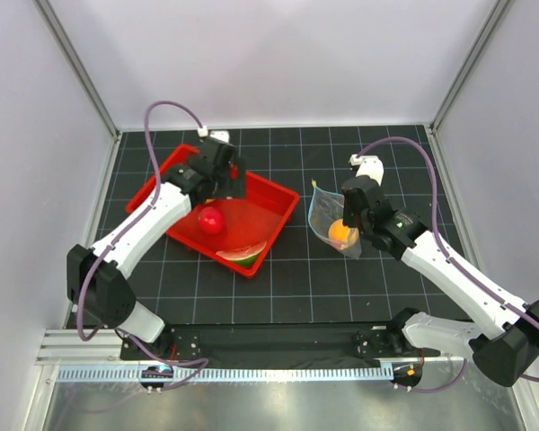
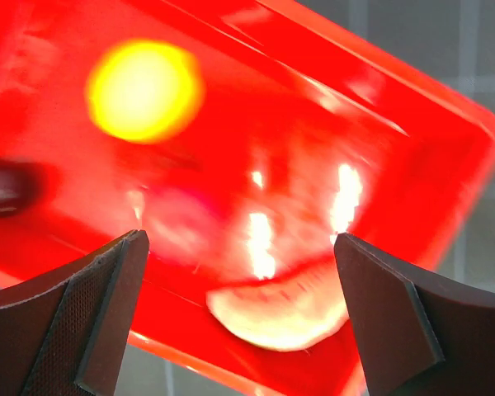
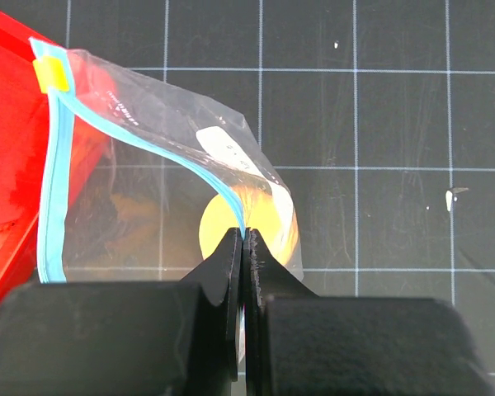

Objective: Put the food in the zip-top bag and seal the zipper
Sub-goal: Move the bin to the center of the board.

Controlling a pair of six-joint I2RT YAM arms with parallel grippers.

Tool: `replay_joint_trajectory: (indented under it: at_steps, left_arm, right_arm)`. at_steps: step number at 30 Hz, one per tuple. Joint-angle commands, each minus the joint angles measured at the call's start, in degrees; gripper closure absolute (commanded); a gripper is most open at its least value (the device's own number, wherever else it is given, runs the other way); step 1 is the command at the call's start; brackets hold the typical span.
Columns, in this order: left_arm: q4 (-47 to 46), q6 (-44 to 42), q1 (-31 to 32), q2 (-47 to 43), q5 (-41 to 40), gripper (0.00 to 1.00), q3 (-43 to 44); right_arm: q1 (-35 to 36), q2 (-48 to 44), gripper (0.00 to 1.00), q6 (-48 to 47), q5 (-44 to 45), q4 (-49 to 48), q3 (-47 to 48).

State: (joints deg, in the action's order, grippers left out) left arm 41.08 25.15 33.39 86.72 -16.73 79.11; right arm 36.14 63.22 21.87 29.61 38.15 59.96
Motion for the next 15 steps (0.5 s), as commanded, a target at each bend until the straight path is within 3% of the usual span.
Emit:
replay_joint_trajectory:
  at_steps: [1,11,15]
  left_arm:
    - [2.95,-3.0,-5.24,2.83,-3.66,0.0,3.59]
    - [-0.91,-4.41,-8.25,9.52,10.3,0.0,0.26]
    - [-4.24,-3.7,-8.34,8.47,6.46,0.0,-2.9]
  right_arm:
    - [-0.19,-1.7,0.99,0.55,-0.69,-2.56,0.77]
    - [-0.19,-2.31,0.99,0.19,-2.01,-2.73,-0.2]
    - [-0.19,-2.31,0.99,0.28,-2.53,-2.99,-0.55]
